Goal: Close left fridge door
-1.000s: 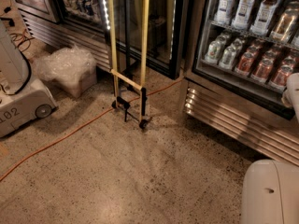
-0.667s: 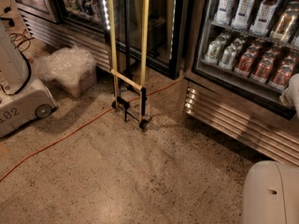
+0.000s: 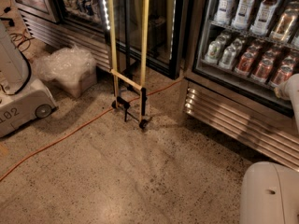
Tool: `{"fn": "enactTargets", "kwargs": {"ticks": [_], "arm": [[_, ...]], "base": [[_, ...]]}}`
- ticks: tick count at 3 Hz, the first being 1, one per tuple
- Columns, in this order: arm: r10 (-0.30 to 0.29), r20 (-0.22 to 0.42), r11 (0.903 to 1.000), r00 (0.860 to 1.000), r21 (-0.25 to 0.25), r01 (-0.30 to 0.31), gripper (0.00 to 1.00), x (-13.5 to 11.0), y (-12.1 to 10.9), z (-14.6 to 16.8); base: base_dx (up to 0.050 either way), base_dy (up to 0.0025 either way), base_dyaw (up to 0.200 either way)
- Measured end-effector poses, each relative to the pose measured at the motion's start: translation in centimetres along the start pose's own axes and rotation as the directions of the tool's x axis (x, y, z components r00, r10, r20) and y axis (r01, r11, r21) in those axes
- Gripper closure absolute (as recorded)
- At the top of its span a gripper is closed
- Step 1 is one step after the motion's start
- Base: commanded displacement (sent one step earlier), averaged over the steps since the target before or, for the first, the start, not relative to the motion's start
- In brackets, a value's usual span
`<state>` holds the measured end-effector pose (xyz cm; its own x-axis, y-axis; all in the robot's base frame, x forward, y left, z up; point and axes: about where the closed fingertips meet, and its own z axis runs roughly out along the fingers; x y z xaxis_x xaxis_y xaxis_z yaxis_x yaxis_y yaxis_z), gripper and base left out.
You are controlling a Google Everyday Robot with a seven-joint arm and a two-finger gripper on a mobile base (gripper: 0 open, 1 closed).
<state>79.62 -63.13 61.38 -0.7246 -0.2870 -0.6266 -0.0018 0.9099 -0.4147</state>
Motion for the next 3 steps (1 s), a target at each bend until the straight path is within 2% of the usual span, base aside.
{"fn": "enactTargets", "kwargs": {"ticks": [1, 2, 3], "arm": [[0.037, 0.063, 0.9977, 0.997, 0.054, -0.041, 1.0, -1.7, -1.0, 0.3], [0.044, 0.076, 0.992, 0.996, 0.114, -0.053, 1.0, -1.9, -2.3, 0.4], [0.044, 0.076, 0.992, 0.996, 0.114, -0.053, 1.0, -1.9, -2.3, 0.4]], "base": [[0.0, 0.0, 0.0], [0.0, 0.0, 0.0], [0.0, 0.0, 0.0]]}}
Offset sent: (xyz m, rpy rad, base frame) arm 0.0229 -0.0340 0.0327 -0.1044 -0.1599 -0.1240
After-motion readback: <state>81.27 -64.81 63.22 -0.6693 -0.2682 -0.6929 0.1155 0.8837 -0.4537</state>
